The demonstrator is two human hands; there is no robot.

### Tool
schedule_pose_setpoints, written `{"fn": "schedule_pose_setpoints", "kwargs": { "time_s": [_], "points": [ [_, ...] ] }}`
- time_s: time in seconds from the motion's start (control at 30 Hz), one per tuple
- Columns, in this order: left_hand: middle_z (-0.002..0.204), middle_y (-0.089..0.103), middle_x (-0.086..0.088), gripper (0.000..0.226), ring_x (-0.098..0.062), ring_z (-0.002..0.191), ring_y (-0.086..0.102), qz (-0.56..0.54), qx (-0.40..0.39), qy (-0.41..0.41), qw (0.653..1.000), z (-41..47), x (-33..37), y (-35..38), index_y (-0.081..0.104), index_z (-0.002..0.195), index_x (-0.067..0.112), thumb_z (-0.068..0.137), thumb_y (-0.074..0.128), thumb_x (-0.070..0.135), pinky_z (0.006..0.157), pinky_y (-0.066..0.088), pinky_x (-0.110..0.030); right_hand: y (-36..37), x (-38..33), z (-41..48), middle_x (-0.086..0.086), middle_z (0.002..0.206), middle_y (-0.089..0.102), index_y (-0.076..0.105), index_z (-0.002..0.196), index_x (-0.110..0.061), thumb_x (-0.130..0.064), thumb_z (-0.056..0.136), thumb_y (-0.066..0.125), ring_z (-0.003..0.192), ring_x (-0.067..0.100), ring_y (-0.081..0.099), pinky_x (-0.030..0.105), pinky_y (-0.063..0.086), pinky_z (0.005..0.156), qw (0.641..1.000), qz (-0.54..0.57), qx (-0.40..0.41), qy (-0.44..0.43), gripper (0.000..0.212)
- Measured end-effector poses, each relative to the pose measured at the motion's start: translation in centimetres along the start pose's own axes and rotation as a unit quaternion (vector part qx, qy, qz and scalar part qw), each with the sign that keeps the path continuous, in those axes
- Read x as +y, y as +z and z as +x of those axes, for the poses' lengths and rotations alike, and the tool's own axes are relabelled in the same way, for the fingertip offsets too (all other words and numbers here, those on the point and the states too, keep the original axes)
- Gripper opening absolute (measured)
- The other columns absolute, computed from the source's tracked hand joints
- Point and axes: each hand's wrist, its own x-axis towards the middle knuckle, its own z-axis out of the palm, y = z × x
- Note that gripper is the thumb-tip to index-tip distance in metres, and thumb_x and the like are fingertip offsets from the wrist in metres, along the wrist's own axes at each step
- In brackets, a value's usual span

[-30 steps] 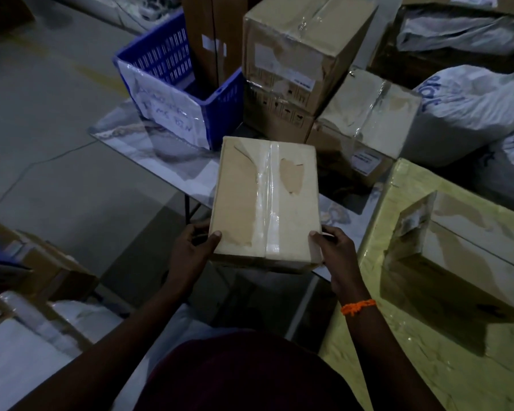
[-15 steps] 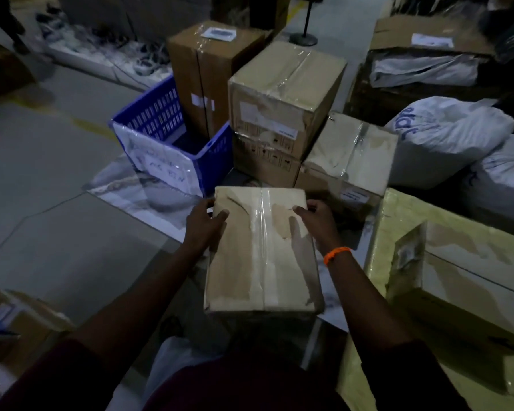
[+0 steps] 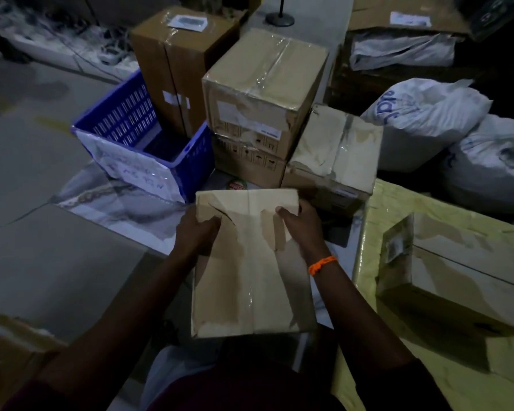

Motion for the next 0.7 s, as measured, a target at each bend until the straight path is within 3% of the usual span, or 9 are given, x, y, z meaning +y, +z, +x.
{"fn": "schedule_pose_setpoints", "kwargs": {
  "time_s": [0.07,0.17,0.23,0.3,0.4,0.53,0.63,0.7],
  "points": [
    [0.116,0.062,0.007,0.023,-0.016,0.108,0.064,-0.027,0.007,0.033,0.999,-0.9,0.5,0.1,0.053,0.117,0.033,0.099,0.064,0.041,0.097,0.054,-0.047,-0.9,-0.5,-0.7,0.005,0.12,0.073,0.066,0.133,-0.013,-0.031,0.089,0.078,0.11,0.022,0.069,0.047,0.056,0.099,1.0,0.014,0.017,-0.018,0.049],
    [0.133,0.06,0.003,0.064,-0.015,0.116,0.063,-0.07,0.013,0.061,0.996,-2.0,1.8,0.2,0.049,0.14,0.025,0.09,0.068,0.059,0.097,0.054,-0.044,-3.0,-1.7,-1.8,0.002,0.12,0.072,0.063,0.136,-0.013,-0.032,0.088,0.079,0.109,0.018,0.068,0.046,0.057,0.098,0.996,0.044,0.048,-0.06,0.054],
    [0.136,0.058,0.001,0.072,-0.016,0.119,0.061,-0.095,0.034,0.067,0.993,-2.6,3.0,0.7,0.045,0.144,0.022,0.088,0.069,0.061,0.098,0.054,-0.043,-4.6,-2.6,-2.5,-0.001,0.121,0.071,0.061,0.137,-0.015,-0.04,0.085,0.08,0.109,0.014,0.068,0.044,0.058,0.097,0.992,0.066,0.065,-0.083,0.061],
    [0.137,0.056,-0.002,0.069,-0.016,0.118,0.058,-0.129,0.054,0.078,0.987,-3.4,4.5,1.2,0.045,0.142,0.019,0.091,0.067,0.059,0.099,0.053,-0.043,-6.0,-3.3,-3.3,-0.002,0.126,0.07,0.061,0.137,-0.018,-0.056,0.079,0.079,0.115,0.013,0.066,0.043,0.057,0.099,0.987,0.087,0.089,-0.099,0.072],
    [0.13,0.057,-0.001,0.067,-0.014,0.116,0.059,-0.187,0.064,0.083,0.977,-4.7,6.0,1.8,0.047,0.135,0.023,0.089,0.059,0.07,0.102,0.052,-0.045,-7.6,-3.7,-4.6,-0.001,0.126,0.069,0.064,0.131,-0.017,-0.051,0.085,0.08,0.118,0.012,0.063,0.035,0.054,0.101,0.978,0.102,0.139,-0.115,0.058],
    [0.121,0.062,0.001,0.06,-0.018,0.115,0.059,-0.227,0.08,0.086,0.967,-5.9,6.5,2.2,0.053,0.118,0.028,0.086,0.046,0.078,0.104,0.048,-0.048,-9.2,-3.3,-6.7,-0.008,0.111,0.072,0.067,0.121,-0.018,-0.047,0.089,0.077,0.1,-0.004,0.066,0.014,0.052,0.082,0.964,0.152,0.178,-0.124,0.045],
    [0.117,0.064,-0.006,0.064,-0.026,0.11,0.061,-0.236,0.089,0.099,0.962,-7.0,6.2,2.7,0.054,0.119,0.016,0.091,0.042,0.073,0.102,0.047,-0.053,-10.0,-2.8,-7.9,-0.01,0.11,0.071,0.068,0.121,-0.02,-0.051,0.092,0.072,0.098,-0.007,0.064,0.015,0.05,0.081,0.956,0.177,0.203,-0.118,0.043],
    [0.11,0.065,-0.003,0.051,-0.023,0.104,0.063,-0.234,0.09,0.099,0.963,-7.8,5.9,3.2,0.054,0.11,0.022,0.092,0.046,0.069,0.097,0.05,-0.049,-10.3,-2.2,-8.6,-0.007,0.116,0.071,0.069,0.121,-0.026,-0.052,0.092,0.073,0.104,-0.001,0.066,0.021,0.053,0.085,0.958,0.165,0.198,-0.124,0.039]
  ]
}}
